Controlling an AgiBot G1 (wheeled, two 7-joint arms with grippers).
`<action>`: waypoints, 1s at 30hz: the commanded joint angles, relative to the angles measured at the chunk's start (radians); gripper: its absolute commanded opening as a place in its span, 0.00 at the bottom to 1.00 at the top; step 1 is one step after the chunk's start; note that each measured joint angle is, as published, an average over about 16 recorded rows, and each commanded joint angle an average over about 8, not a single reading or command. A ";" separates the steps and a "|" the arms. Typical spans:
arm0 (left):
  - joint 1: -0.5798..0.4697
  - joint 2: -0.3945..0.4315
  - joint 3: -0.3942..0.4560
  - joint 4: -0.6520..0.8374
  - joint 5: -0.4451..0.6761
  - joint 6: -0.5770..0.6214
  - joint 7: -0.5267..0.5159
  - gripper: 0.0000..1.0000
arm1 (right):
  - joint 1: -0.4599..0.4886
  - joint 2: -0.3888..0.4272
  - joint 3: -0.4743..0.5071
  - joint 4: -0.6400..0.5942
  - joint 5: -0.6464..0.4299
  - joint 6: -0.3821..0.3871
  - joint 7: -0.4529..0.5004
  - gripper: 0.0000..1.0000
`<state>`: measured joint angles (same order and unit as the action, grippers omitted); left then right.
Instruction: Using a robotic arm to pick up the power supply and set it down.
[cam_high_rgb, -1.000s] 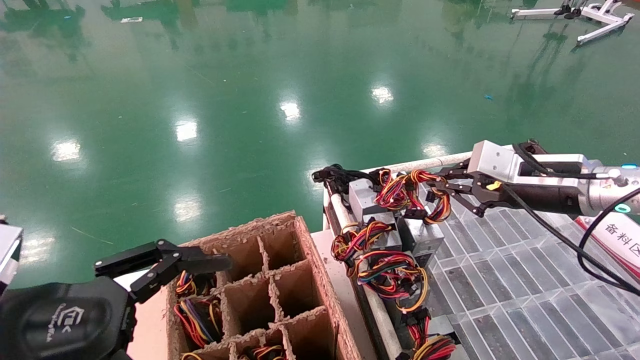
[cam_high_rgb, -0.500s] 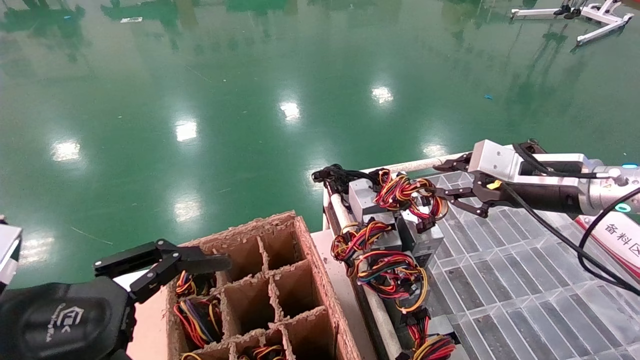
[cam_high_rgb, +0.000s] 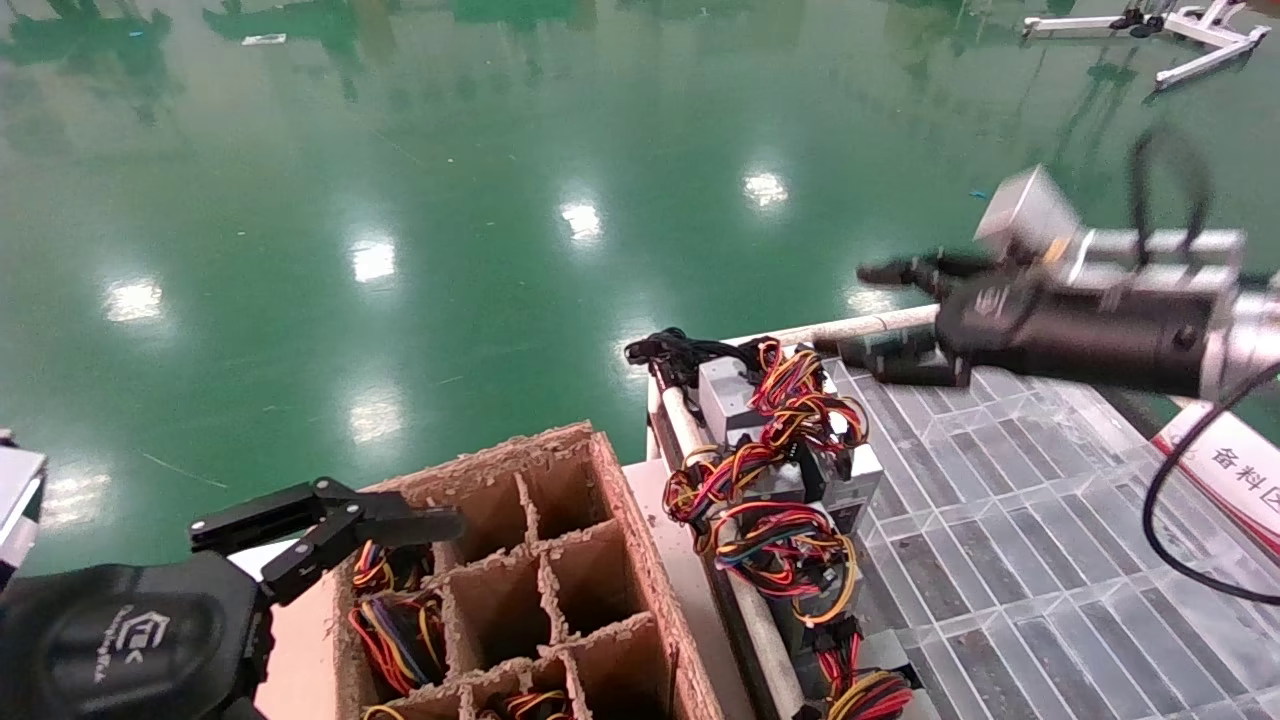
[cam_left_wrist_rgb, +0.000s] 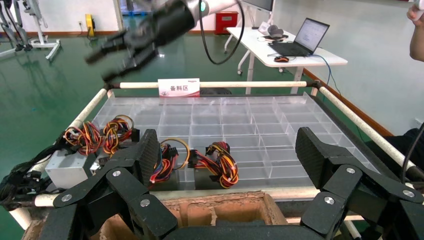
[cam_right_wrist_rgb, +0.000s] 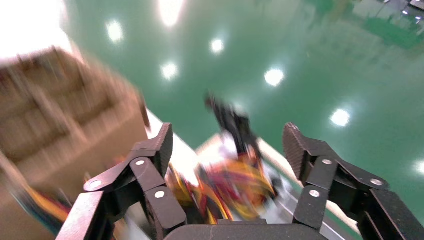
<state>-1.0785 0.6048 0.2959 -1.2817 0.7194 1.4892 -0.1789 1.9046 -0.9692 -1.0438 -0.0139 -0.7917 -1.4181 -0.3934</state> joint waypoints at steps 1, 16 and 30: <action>0.000 0.000 0.000 0.000 0.000 0.000 0.000 1.00 | 0.008 0.002 0.017 -0.027 0.028 -0.051 0.091 1.00; -0.001 0.000 0.000 0.001 -0.001 0.000 0.001 1.00 | -0.177 0.082 0.194 0.257 0.050 -0.078 0.240 1.00; -0.001 0.000 0.001 0.001 -0.001 0.000 0.001 1.00 | -0.374 0.166 0.366 0.571 0.054 -0.078 0.343 1.00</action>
<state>-1.0792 0.6045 0.2969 -1.2808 0.7183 1.4890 -0.1780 1.5656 -0.8185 -0.7082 0.5008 -0.7387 -1.4962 -0.0690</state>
